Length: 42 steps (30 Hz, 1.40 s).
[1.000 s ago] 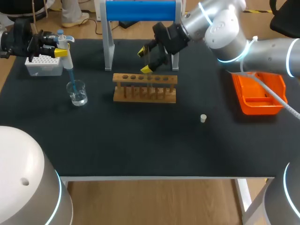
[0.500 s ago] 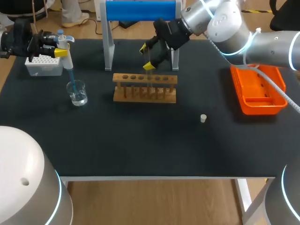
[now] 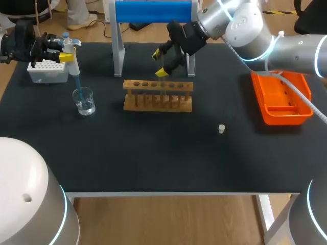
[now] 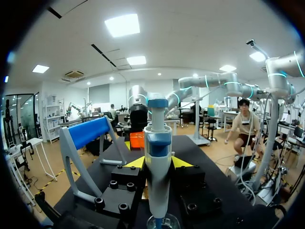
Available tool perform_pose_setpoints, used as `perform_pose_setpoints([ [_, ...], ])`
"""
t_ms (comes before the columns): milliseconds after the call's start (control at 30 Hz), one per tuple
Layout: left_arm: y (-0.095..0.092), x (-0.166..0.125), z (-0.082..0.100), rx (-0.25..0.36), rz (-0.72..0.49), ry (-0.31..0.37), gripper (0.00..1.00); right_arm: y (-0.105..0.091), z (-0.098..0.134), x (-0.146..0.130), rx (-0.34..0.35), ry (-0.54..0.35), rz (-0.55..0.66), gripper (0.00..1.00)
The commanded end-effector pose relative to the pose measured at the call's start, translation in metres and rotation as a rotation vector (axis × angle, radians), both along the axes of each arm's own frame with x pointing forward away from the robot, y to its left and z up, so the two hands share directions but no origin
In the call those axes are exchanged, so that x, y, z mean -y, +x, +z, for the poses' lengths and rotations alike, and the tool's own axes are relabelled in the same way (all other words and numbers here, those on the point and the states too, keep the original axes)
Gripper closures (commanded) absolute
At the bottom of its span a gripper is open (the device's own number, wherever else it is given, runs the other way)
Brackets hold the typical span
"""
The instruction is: Invert the test tube, pick up the pipette, mount the tip to pipette, aspirate from beaker and dispense into the tube, eject the tip, return the pipette, and cap with the stopper.
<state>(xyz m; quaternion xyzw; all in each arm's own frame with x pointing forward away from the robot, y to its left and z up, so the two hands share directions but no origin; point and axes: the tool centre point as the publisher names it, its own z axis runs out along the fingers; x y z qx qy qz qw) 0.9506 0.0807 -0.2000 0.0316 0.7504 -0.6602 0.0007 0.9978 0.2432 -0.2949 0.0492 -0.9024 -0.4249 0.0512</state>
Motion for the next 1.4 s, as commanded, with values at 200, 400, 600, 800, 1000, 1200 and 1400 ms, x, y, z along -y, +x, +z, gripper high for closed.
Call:
perform_pose_setpoints([
  [200, 0.0014, -0.0011, 0.0007, -0.001, -0.004, 0.001, 1.00, -0.0010, 0.0016, 0.0011, 0.005, -0.014, -0.010, 0.00],
  [400, 0.0014, -0.0011, 0.0007, -0.001, -0.004, 0.001, 1.00, -0.0010, 0.0016, 0.0011, 0.005, -0.014, -0.010, 0.00],
  [600, 0.0014, -0.0011, 0.0007, -0.001, -0.004, 0.001, 1.00, -0.0010, 0.0016, 0.0011, 0.005, -0.014, -0.010, 0.00],
  [800, 0.0014, -0.0011, 0.0007, -0.001, -0.004, 0.001, 1.00, -0.0010, 0.0016, 0.0011, 0.005, -0.014, -0.010, 0.00],
  [1000, 0.0014, -0.0011, 0.0007, -0.001, -0.004, 0.001, 1.00, -0.0010, 0.0016, 0.0011, 0.005, -0.014, -0.010, 0.00],
  [1200, 0.0014, -0.0011, 0.0007, -0.001, -0.004, 0.001, 1.00, -0.0010, 0.0016, 0.0011, 0.005, -0.014, -0.010, 0.00],
  [1400, -0.0014, -0.0017, 0.0089, 0.009, 0.009, 0.009, 1.00, -0.0010, 0.0016, 0.0011, 0.005, -0.014, -0.010, 0.00],
])
